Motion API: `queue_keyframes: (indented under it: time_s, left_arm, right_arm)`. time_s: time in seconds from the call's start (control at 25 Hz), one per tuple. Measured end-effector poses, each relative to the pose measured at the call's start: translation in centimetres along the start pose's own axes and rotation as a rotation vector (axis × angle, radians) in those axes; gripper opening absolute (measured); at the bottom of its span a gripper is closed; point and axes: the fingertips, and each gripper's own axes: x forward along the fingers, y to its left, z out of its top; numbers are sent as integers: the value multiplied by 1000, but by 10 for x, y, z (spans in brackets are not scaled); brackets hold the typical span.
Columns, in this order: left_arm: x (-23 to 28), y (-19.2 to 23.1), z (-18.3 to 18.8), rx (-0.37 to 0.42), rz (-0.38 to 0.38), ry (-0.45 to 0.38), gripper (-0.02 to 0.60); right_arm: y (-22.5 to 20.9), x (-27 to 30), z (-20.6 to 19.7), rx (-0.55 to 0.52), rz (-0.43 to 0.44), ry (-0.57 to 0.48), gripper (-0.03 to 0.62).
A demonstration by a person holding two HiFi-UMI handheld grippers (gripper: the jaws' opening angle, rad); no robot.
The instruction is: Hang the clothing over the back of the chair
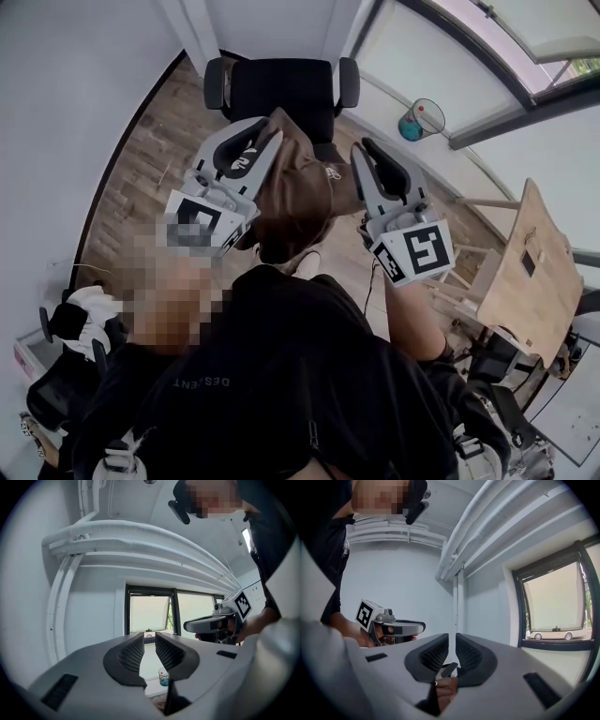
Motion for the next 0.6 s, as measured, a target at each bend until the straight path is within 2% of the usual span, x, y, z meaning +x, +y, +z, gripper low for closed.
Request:
queue_keyframes:
  time_s: [0.24,0.6]
  left_arm:
    - [-30,-41,-1,17,25,1,44]
    - [-64,-95,-13,6,39,7,18]
  right_arm:
    - [24,-32,-4,-1,83,-16,8]
    - [58,-67,-23,17,199,-12,6]
